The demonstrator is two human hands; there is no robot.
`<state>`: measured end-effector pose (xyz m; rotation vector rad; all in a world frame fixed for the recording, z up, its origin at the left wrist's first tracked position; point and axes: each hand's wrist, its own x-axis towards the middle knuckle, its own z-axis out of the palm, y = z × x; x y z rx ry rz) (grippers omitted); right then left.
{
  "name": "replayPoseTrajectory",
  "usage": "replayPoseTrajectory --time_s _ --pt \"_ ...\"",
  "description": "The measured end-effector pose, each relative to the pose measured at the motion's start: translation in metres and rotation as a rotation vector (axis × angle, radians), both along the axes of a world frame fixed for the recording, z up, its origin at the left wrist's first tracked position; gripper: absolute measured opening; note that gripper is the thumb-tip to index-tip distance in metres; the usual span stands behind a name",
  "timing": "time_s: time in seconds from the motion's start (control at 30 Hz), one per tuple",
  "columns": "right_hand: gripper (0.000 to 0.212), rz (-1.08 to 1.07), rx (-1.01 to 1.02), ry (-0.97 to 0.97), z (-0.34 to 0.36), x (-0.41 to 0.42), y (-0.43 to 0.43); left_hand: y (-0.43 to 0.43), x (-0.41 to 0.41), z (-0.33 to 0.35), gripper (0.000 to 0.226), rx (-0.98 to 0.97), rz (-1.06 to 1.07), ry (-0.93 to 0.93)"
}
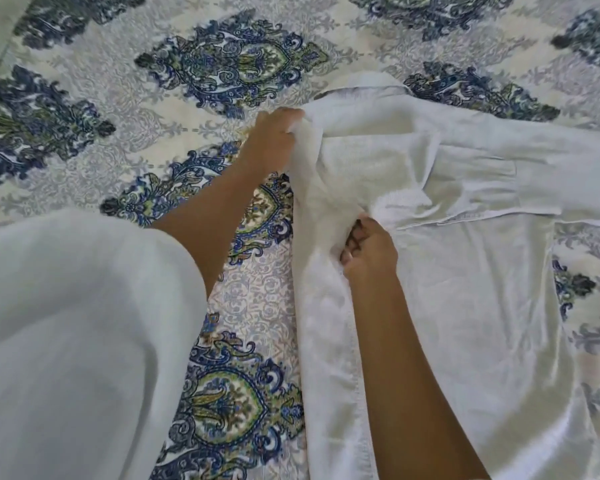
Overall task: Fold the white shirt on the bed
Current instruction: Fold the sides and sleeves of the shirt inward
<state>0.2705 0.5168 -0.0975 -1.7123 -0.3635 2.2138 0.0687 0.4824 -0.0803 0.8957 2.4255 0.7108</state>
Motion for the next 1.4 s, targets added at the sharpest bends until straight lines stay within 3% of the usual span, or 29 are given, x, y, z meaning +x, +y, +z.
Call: replayPoseTrajectory --time_s 0.1,0.17,0.23,0.3,0.47,0.57,0.63,0.7,0.77,0.83,0.87,0.93,0.97,1.03,1.07,1.23,1.3,1.4 --pt "0.045 0.08 -0.015 0.069 0.0 0.007 0.004 0.02 -0.013 0.005 0.024 -0.199 -0.112 0.096" --pt "0.04 0.061 -0.048 0.138 0.0 0.005 0.012 0.027 -0.026 -0.002 0.029 -0.291 -0.14 0.068" --pt "0.021 0.044 -0.013 0.156 0.0 0.001 0.022 0.029 -0.033 -0.007 0.03 -0.328 -0.174 0.029" --pt "0.014 0.002 0.065 0.139 -0.001 0.001 0.029 0.035 -0.038 -0.011 0.023 -0.23 -0.165 0.031" --pt "0.024 -0.174 0.328 0.056 -0.006 0.02 0.039 0.045 -0.031 -0.019 0.007 0.13 0.015 -0.035" --pt "0.019 -0.191 0.337 0.04 -0.012 0.026 0.038 0.047 -0.018 -0.031 0.016 0.146 0.031 -0.018" --pt "0.017 -0.145 0.334 0.032 -0.013 0.026 0.042 0.045 -0.011 -0.035 0.028 0.192 0.096 -0.105" --pt "0.026 -0.069 0.31 0.051 -0.013 0.027 0.047 0.036 -0.001 -0.033 0.038 0.3 0.173 -0.143" --pt "0.032 0.001 0.237 0.13 -0.01 0.028 0.05 0.024 0.012 -0.033 0.039 0.359 0.317 -0.016" --pt "0.021 0.086 0.196 0.165 -0.008 0.027 0.051 0.013 0.023 -0.04 0.033 0.349 0.568 0.071" --pt "0.019 0.16 0.213 0.142 -0.008 0.026 0.052 0.009 0.026 -0.047 0.027 0.33 0.682 0.0" --pt "0.022 0.334 0.247 0.097 -0.007 0.022 0.05 0.006 0.022 -0.051 0.013 0.338 0.801 -0.382" --pt "0.022 0.415 0.244 0.075 -0.006 0.02 0.049 0.007 0.018 -0.049 0.018 0.347 0.775 -0.533" --pt "0.012 0.533 0.252 0.022 -0.006 0.014 0.044 0.011 0.009 -0.036 0.015 0.324 0.675 -0.667" --pt "0.004 0.541 0.274 -0.024 -0.006 0.011 0.041 0.013 0.003 -0.034 0.01 0.29 0.67 -0.671" --pt "0.013 0.291 0.325 -0.128 -0.015 0.006 0.035 0.016 -0.023 -0.044 0.003 0.218 0.69 -0.624" --pt "0.013 0.325 0.35 -0.133 -0.016 0.006 0.034 0.015 -0.023 -0.053 0.018 0.192 0.656 -0.572" --pt "0.018 0.533 0.375 -0.127 -0.01 0.011 0.034 0.006 -0.002 -0.048 0.023 0.297 0.65 -0.602"
